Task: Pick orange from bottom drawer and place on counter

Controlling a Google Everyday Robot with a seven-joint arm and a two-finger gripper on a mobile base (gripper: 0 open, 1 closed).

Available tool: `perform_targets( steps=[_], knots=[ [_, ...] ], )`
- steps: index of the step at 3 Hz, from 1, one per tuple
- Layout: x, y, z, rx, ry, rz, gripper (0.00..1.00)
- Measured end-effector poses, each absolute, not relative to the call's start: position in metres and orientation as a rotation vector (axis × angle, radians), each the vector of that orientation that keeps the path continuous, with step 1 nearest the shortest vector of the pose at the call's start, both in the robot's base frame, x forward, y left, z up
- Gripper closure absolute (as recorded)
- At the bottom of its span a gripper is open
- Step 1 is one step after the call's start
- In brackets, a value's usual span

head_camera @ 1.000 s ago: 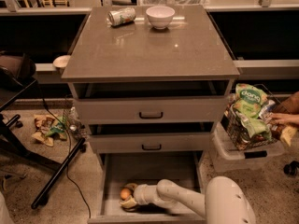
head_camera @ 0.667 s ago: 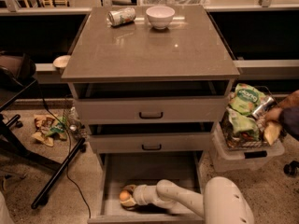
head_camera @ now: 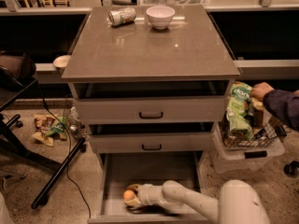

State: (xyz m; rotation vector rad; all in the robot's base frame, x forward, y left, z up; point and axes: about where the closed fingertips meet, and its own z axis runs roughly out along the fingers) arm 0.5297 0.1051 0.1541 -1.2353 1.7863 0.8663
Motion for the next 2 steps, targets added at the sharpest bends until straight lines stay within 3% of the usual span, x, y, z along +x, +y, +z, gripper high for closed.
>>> perform_targets(
  steps=[1,2],
  knots=[
    [0.5152,0.0630,0.2099,-1.222,1.747,0.796,1.00],
    [0.5156,0.0631,0.2098,-1.222,1.747,0.796,1.00]
  ],
)
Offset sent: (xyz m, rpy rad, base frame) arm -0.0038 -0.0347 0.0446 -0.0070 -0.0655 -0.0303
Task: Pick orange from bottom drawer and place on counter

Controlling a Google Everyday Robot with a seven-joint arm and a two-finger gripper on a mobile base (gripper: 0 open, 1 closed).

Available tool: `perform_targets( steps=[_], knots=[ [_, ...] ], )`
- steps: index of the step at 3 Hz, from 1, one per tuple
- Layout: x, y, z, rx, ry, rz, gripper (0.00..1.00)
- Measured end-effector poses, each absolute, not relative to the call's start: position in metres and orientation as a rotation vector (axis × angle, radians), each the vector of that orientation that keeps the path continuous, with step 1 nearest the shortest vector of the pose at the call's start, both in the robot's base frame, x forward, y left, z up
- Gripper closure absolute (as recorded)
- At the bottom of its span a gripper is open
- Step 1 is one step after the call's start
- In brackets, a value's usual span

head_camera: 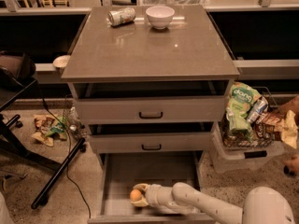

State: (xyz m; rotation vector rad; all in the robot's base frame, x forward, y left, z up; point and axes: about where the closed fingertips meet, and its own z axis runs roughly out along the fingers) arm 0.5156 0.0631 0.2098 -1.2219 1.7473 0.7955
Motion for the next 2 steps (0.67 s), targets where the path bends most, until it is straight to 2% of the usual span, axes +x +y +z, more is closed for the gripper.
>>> perform_targets(
  steps=[2],
  knots=[
    [0.513,0.019,0.281,-1.175,1.723,0.753,1.00]
  ],
)
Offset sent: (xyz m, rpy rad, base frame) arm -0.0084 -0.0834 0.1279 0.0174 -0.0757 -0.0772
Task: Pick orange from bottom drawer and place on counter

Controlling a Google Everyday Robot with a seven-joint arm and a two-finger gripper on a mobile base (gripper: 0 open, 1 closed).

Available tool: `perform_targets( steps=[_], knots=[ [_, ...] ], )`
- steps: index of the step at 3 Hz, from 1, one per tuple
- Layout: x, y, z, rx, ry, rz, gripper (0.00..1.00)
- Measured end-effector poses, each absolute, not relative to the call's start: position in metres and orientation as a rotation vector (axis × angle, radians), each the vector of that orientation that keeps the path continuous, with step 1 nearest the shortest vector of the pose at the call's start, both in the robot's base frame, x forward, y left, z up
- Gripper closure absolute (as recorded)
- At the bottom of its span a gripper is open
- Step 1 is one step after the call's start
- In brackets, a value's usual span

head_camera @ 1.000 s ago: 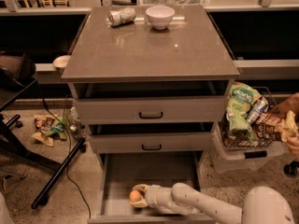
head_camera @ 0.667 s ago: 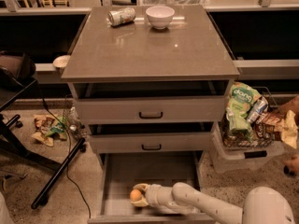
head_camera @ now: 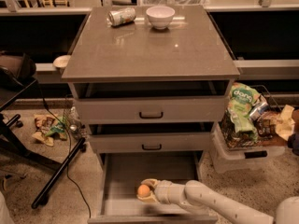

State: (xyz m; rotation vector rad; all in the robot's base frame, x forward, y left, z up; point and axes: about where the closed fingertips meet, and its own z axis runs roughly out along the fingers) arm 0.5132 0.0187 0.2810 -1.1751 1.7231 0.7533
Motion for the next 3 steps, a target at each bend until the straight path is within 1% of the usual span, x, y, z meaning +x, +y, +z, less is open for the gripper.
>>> perform_targets(
  steps=[1,2,3],
  knots=[
    [0.509,-0.005,0.333,-1.187,1.733,0.703,1.00],
    [0.513,-0.019,0.403,-1.270,1.716,0.614,1.00],
    [0.513,-0.019,0.403,-1.270,1.716,0.614,1.00]
  ],
)
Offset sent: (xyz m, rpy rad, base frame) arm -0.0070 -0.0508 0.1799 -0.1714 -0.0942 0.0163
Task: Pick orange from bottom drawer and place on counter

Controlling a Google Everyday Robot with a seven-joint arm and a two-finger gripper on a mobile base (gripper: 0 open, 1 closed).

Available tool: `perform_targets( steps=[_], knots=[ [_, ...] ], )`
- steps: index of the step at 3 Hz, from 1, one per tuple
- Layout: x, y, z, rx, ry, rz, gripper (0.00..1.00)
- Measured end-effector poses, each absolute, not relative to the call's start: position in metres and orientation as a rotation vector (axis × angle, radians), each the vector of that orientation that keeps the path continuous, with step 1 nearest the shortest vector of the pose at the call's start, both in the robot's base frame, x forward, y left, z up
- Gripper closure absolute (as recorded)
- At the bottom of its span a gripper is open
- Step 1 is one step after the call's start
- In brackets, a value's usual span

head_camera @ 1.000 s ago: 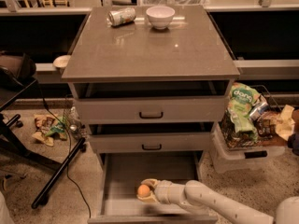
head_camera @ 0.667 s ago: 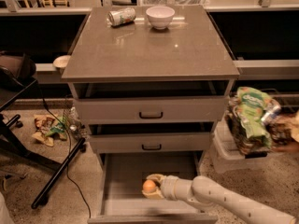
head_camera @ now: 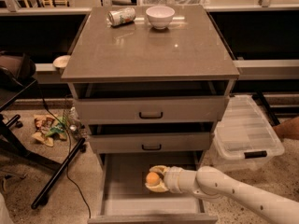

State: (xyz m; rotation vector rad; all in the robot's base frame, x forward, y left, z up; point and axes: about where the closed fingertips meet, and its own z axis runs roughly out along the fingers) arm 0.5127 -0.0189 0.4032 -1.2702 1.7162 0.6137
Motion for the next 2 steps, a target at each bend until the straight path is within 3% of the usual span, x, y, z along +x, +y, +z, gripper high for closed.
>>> perform_targets(
  steps=[2],
  knots=[
    [0.508,-0.054,0.498,-1.255,1.720,0.558,1.00]
  ],
)
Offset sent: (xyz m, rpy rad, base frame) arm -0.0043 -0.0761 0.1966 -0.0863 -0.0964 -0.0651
